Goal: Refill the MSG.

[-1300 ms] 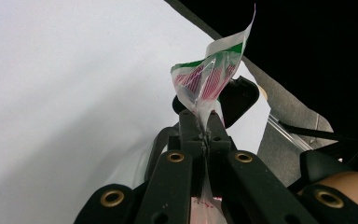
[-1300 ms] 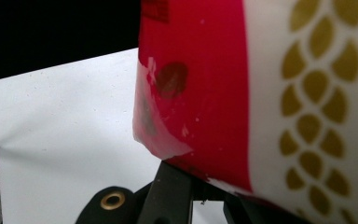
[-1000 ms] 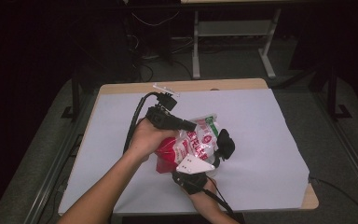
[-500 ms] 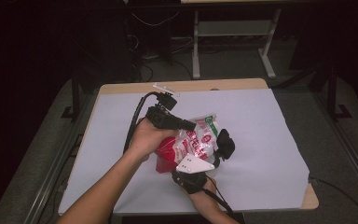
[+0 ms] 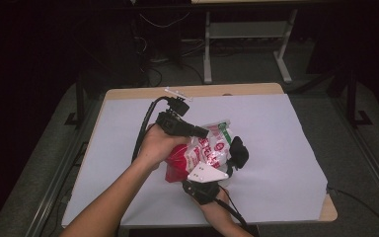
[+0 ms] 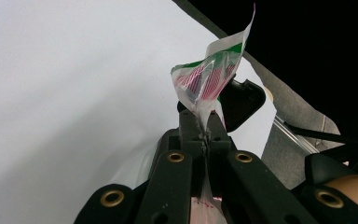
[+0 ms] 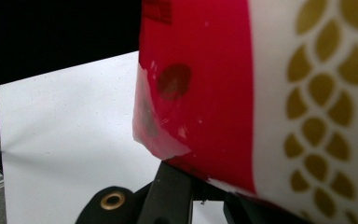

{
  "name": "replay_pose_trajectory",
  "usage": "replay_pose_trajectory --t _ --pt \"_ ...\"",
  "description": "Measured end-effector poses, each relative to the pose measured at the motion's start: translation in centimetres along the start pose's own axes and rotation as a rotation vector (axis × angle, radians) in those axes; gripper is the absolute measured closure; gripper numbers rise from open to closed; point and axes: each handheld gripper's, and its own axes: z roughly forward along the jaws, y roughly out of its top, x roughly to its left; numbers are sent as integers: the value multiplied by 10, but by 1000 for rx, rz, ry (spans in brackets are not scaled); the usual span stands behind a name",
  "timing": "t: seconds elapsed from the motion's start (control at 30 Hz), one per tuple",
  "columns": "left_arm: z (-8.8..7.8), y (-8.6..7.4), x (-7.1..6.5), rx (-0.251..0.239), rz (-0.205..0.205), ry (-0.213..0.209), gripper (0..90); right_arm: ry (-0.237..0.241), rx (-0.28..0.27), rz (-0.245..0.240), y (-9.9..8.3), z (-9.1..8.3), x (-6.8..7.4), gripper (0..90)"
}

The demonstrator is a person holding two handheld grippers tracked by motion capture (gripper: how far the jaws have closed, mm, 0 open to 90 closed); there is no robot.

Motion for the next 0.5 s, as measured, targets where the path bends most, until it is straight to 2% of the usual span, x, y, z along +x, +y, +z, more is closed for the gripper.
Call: replay_pose_trajectory --t 0.5 --pt "1 1 -1 11 3 7 899 2 -4 6 0 0 0 900"
